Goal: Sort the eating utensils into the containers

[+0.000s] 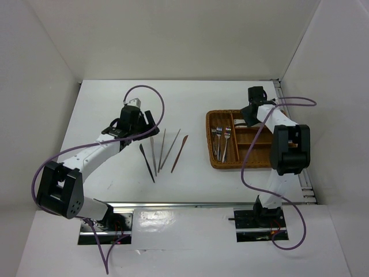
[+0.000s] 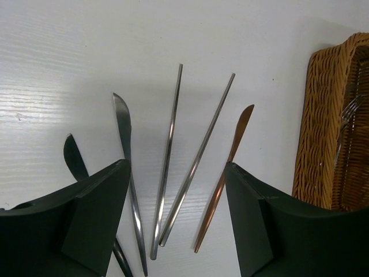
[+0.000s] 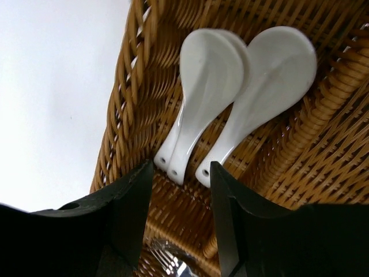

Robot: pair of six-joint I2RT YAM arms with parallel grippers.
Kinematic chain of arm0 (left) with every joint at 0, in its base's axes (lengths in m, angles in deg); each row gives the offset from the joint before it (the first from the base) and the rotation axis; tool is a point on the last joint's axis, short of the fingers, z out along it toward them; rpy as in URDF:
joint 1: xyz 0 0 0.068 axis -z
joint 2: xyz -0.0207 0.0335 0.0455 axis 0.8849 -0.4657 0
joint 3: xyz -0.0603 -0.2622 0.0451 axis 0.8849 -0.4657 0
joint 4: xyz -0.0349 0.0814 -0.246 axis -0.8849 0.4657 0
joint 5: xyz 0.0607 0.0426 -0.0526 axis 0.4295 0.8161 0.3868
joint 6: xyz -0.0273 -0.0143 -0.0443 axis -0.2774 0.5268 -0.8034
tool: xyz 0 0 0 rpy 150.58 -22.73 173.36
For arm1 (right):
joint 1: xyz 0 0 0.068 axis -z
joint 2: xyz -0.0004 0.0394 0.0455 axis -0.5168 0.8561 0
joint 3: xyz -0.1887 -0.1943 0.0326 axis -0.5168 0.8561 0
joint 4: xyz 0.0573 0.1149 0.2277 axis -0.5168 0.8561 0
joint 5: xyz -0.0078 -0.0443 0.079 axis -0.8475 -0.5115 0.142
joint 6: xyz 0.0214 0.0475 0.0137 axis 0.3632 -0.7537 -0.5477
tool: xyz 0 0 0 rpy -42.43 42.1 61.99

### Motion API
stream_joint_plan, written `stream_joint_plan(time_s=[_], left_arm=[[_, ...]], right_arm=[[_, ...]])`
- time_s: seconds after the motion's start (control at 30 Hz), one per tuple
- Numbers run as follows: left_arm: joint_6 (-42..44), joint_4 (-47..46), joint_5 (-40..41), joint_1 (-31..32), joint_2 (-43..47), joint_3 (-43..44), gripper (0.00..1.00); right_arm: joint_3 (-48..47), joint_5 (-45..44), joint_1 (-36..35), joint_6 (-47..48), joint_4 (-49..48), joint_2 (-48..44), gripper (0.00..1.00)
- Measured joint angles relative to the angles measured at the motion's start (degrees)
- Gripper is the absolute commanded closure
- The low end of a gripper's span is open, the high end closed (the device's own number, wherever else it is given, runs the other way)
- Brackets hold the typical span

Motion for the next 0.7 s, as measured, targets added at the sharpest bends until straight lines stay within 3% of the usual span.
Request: stream_joint_plan(time_s=[0.37,0.7], left_arm=[[0.9,4.7,6.3,0.0,-1.8,0.0,0.26],[-5.3,11.5,11.1,0.2,-8.0,-1.0,0.4]], right_arm=[[10.7,13.0,-1.2,22.8,-10.2,-17.7,0.47],[16.5,16.4,-7.8,31.1,-11.9,-19.7,0.47]])
